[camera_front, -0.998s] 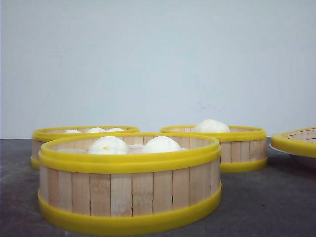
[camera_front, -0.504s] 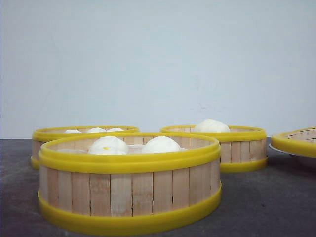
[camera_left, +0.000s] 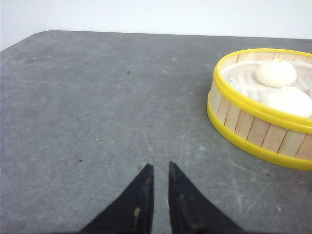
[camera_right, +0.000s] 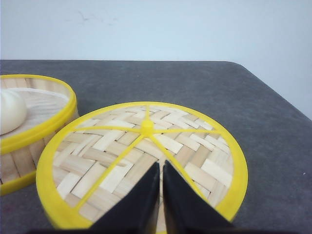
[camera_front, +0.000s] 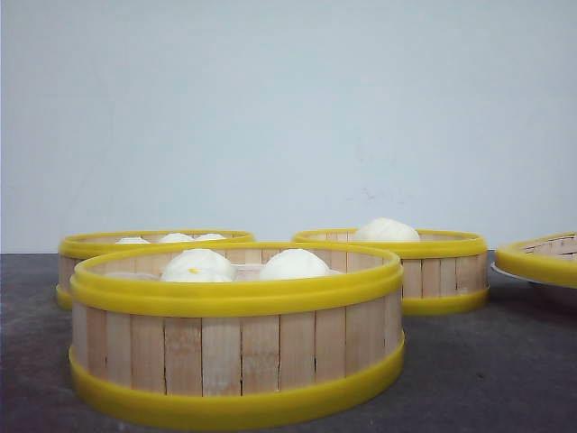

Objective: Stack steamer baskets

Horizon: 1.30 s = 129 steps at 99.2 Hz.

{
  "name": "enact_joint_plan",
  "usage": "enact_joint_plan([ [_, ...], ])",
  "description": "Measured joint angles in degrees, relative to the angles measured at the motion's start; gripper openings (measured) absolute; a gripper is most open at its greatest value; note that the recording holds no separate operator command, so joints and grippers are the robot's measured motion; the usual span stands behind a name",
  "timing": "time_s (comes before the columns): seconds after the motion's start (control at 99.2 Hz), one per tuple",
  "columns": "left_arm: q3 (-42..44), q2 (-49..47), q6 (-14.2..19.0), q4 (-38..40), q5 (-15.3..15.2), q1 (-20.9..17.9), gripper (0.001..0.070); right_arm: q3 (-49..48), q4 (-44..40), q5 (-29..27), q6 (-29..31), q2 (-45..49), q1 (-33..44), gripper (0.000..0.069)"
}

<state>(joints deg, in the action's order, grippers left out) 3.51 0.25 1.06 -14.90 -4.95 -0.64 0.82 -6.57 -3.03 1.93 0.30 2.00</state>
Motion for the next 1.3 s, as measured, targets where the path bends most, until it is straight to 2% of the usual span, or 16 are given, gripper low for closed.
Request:
enact_joint_plan([
  [0.242,-0.31,0.00,0.83,1.05,0.35,0.00,0.0029,0.00,0.04,0.42,1.09,0.00,0.00,0.0005],
  [0.323,-0.42,0.00,3.96,1.36,0.81,0.00,0.0029,0.00,0.04,2.32,3.69,0.00,0.00,0.0005],
  [0.464,-0.44,0.00,12.90,1.40,1.68,0.00,0.0029,0.00,0.11,9.35,12.31,0.00,0.00,0.0005],
  [0.534,-0.46,0.00,16.46,1.40,1.84,0.00,0.0029,0.00,0.31,10.80,15.28,0.00,0.00,0.0005],
  [0.696,-0.87,0.00,21.18,3.10,2.29,0.00,0.0028,0.00,3.06,11.98,19.52,0.00,-0.02,0.0005],
  [0.817,-0.90,0.00,24.30,5.68,4.94,0.00,0.0024,0.00,6.54,11.91,24.44,0.00,0.00,0.0005],
  [0.938,1.36,0.96,26.62,4.20,5.97,0.00,0.0024,0.98,6.69,10.67,30.80,0.61,-0.02,0.0005],
  [1.018,5.68,3.45,27.23,4.22,6.25,0.00,0.0024,4.20,5.57,10.32,34.07,3.30,0.00,0.0005],
  [1.119,13.11,8.20,26.71,4.55,6.27,0.00,0.0024,11.67,4.44,10.32,34.88,8.90,0.00,0.0005],
  [1.2,19.61,13.66,25.14,4.28,6.36,0.00,0.0024,19.28,1.95,10.38,33.07,14.84,0.00,0.0005],
  [1.301,27.23,21.03,22.47,1.55,6.38,0.00,0.0024,29.03,-3.63,10.54,27.82,22.95,-0.02,0.0005],
])
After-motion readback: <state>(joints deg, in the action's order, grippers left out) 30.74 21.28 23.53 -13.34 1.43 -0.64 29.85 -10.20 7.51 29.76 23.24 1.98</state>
